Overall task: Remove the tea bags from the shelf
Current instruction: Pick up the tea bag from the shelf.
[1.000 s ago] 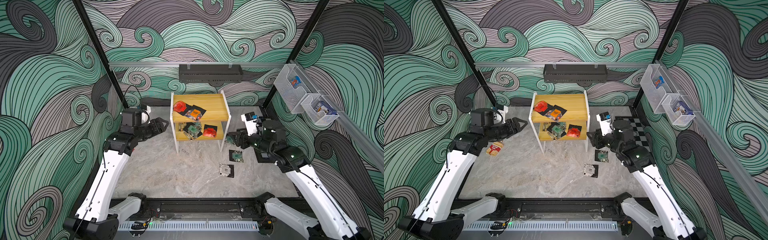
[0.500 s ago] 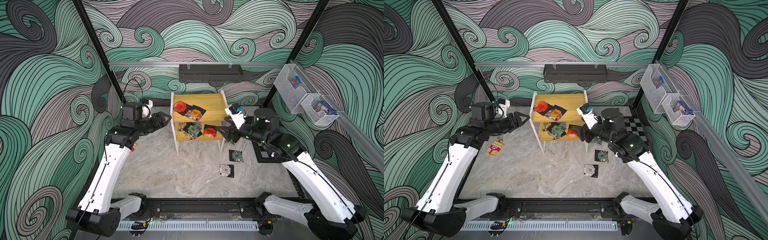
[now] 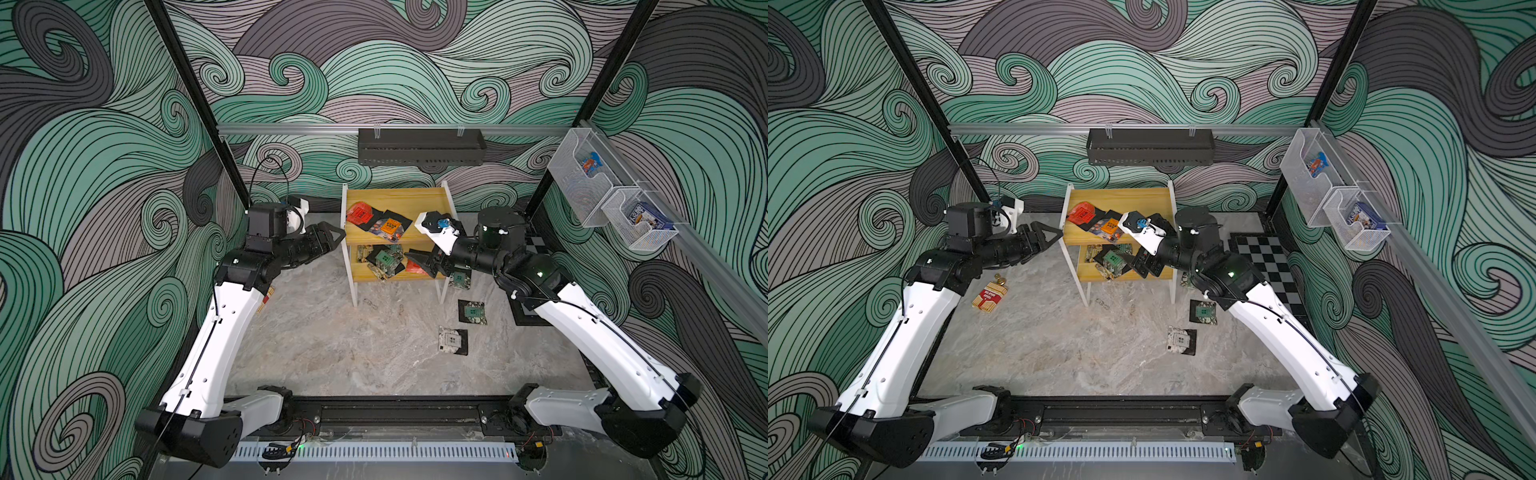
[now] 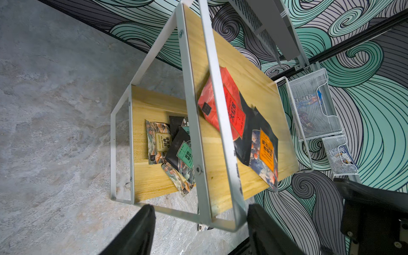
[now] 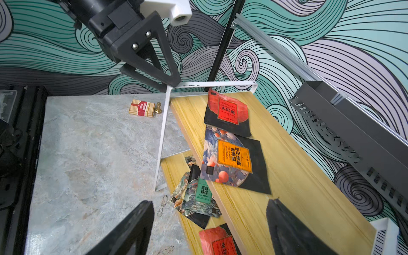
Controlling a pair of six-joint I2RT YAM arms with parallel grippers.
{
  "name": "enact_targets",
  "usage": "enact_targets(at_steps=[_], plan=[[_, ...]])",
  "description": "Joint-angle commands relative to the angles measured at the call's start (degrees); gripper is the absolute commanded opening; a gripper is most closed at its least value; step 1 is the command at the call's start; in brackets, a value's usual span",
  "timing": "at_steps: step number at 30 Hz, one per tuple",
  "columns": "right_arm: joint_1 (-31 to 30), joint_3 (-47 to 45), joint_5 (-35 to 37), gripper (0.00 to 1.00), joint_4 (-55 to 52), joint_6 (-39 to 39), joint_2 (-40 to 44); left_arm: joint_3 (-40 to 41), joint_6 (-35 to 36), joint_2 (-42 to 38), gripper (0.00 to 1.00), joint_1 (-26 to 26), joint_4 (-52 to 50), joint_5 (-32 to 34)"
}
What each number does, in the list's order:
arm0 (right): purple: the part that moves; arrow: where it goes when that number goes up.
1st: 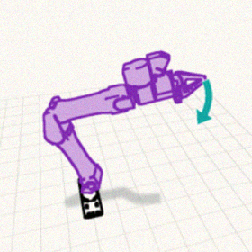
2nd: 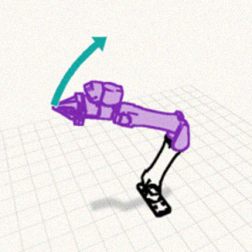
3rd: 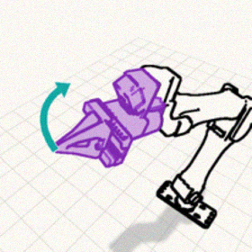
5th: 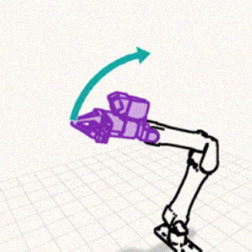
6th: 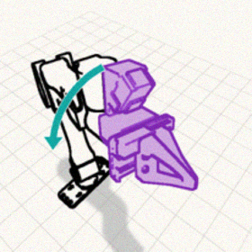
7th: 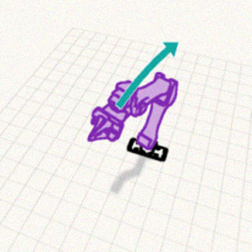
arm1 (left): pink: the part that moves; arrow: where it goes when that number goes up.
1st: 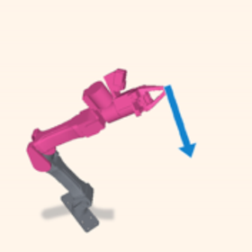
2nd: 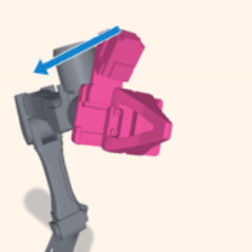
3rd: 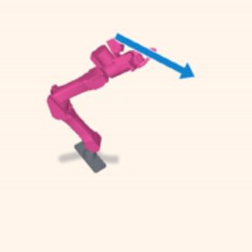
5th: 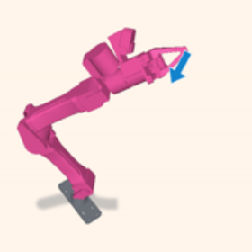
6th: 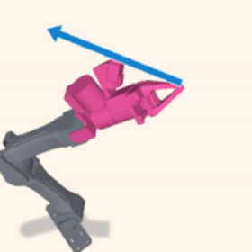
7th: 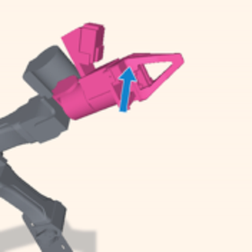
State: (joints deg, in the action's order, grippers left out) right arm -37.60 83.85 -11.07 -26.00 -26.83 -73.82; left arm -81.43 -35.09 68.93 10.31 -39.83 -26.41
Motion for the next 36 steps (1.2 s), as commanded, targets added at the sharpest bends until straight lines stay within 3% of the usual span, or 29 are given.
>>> enact_targets(at_steps=[1, 20, 36], plan=[[-0.53, 2.5, -0.97, 0.83, 2.1, -4.45, -2.5, -1.2, -0.51, 0.47, 0.69, 0.22, 1.51, -1.16], [-3.29, 9.9, 3.76, 0.79, 1.12, -8.73, -14.37, -0.32, -0.15, 0.42, 0.69, 0.22, 1.6, -0.92], [-3.36, 7.35, 8.48, 0.56, 1.05, -9.12, -14.73, 0.17, -0.07, 0.07, 0.69, 0.24, 1.23, -0.39]])
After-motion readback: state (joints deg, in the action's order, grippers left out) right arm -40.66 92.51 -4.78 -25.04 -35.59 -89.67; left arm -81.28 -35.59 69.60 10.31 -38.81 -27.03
